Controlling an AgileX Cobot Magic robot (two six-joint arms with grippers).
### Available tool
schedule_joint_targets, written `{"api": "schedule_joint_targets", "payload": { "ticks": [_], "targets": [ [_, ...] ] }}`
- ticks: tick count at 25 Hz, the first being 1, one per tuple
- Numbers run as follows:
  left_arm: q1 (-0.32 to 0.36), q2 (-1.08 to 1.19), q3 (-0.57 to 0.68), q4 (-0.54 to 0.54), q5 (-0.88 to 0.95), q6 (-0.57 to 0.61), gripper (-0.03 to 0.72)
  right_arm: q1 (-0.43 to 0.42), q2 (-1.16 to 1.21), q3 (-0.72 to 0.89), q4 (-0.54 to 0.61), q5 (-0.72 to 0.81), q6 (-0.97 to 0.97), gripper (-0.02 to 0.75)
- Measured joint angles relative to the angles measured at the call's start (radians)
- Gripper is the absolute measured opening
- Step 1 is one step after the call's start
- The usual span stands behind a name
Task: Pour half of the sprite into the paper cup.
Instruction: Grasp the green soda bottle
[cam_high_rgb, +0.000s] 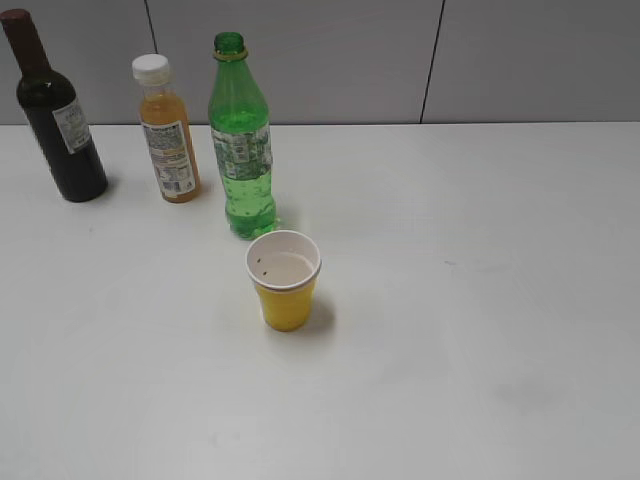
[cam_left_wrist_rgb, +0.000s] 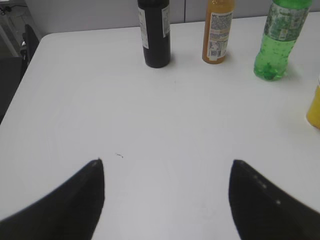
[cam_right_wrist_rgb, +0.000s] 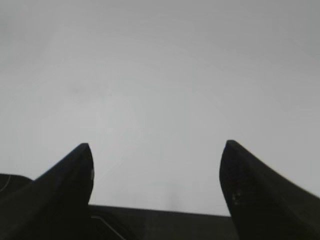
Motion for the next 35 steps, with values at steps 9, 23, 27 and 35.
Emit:
{"api": "schedule_joint_targets", "payload": {
  "ticks": [9,23,27,35],
  "targets": [
    [0.000,0.000,0.000,0.000,0.000,0.000,0.589,0.000,-0.166,0.016,0.000,-0.023,0.000,0.585],
    [0.000,0.000,0.000,0.000,0.000,0.000,0.589,0.000,-0.276,0.017,0.000,-0.023,0.000,0.585],
    [0.000,0.000,0.000,0.000,0.000,0.000,0.589,0.000,-0.276,0.017,0.000,-0.023,0.000,0.583],
    [0.000,0.000,0.000,0.000,0.000,0.000,0.589,0.000,-0.276,0.017,0.000,-0.023,0.000,0.583]
  ]
}}
